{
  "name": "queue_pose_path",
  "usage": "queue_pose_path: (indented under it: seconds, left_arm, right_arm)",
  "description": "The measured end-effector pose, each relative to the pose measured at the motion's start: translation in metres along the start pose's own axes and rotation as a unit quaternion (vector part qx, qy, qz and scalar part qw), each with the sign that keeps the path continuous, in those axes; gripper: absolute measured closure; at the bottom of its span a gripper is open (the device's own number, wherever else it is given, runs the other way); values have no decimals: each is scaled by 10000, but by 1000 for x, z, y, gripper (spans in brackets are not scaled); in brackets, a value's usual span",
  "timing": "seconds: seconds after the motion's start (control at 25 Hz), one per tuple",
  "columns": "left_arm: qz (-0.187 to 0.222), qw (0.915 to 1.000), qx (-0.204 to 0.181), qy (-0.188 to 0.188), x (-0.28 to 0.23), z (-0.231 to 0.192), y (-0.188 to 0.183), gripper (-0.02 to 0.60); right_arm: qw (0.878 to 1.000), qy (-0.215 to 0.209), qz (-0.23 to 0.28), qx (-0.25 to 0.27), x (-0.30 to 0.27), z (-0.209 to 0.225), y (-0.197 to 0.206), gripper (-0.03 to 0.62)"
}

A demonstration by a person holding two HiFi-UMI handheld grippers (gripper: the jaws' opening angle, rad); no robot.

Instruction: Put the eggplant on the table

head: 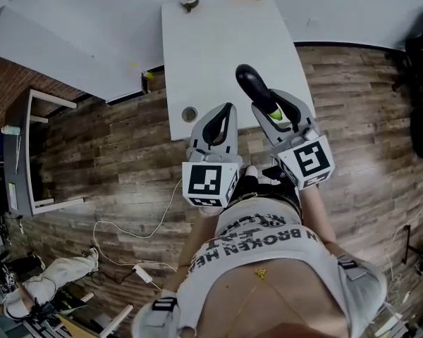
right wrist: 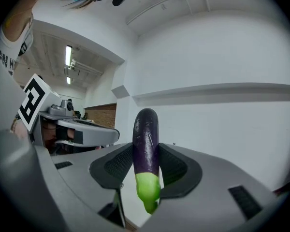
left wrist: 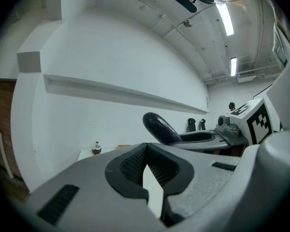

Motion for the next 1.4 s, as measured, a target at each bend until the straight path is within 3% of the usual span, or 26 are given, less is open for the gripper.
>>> queue_pose_path:
  seconds: [0.24, 1.0, 1.4]
  left_arm:
    - [-8, 9999, 7, 171, -19, -23, 1, 583]
    - [77, 9968, 92, 792, -65, -163, -10, 583]
    - [9, 9952, 92, 979, -62, -199, -2, 583]
  right_arm:
    - [9999, 109, -53, -21, -22, 5, 4, 427]
    - [9976, 563, -321, 245, -159, -15, -11, 427]
    - [9954, 717, -525, 365, -190, -33, 0, 427]
Point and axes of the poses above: the fingertips, and each gripper's own axes: x backward along the fingers, z to its right, y out of its underside, the point moved 4 cm from there along x, backward along the fingers, and after that the axes turned 12 degrees about y, right-handed, at the moved point
